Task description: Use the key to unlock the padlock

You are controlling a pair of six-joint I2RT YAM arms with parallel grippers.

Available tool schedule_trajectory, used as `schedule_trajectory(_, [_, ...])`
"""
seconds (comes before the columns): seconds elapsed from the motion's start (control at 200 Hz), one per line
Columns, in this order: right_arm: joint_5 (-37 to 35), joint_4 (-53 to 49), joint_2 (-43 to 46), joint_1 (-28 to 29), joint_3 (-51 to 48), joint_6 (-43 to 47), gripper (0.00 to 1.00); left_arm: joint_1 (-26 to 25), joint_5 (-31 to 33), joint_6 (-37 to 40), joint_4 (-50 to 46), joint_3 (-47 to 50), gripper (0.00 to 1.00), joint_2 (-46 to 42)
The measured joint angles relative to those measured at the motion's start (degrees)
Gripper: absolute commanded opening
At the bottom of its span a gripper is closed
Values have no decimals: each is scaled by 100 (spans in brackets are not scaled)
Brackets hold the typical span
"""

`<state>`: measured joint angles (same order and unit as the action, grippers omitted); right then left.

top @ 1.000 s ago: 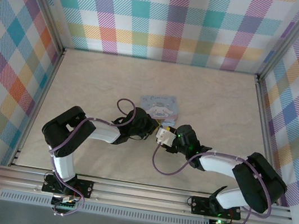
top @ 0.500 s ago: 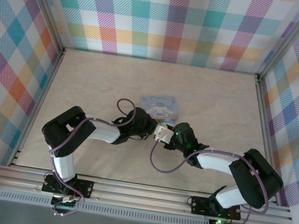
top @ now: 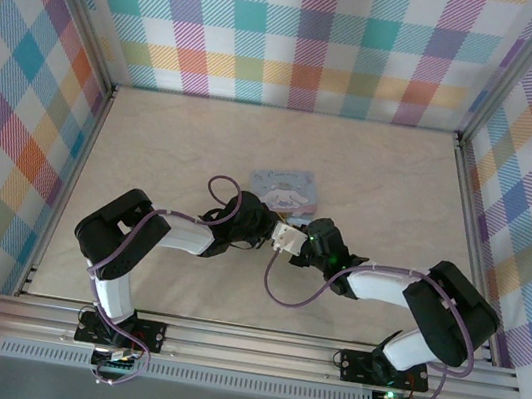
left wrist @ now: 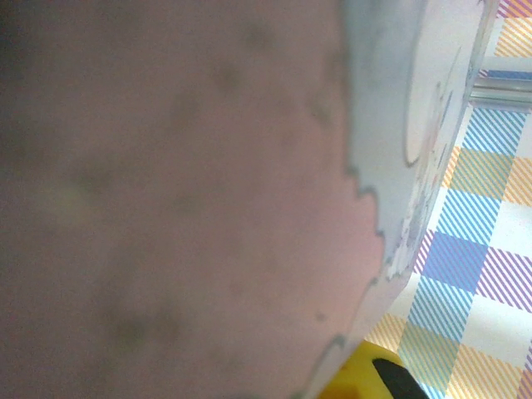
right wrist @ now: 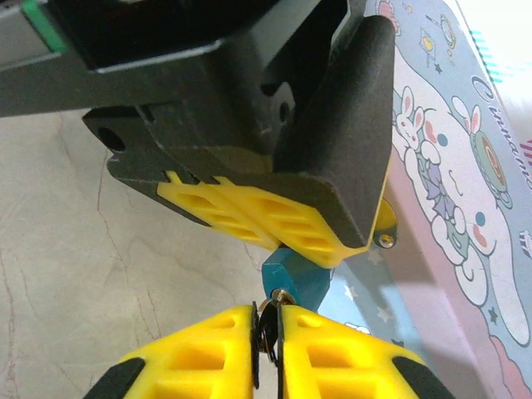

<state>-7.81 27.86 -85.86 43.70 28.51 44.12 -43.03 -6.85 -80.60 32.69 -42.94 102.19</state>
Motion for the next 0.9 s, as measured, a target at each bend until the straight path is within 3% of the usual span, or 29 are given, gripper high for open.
schedule_trajectory(0.33, [-227, 24, 2, 28, 0, -232, 0, 2, 57, -83, 4, -2, 6, 0])
schedule_trajectory(0.9, [-385, -321, 9, 107, 188, -855, 0, 2, 103, -101, 7, -2, 6, -4])
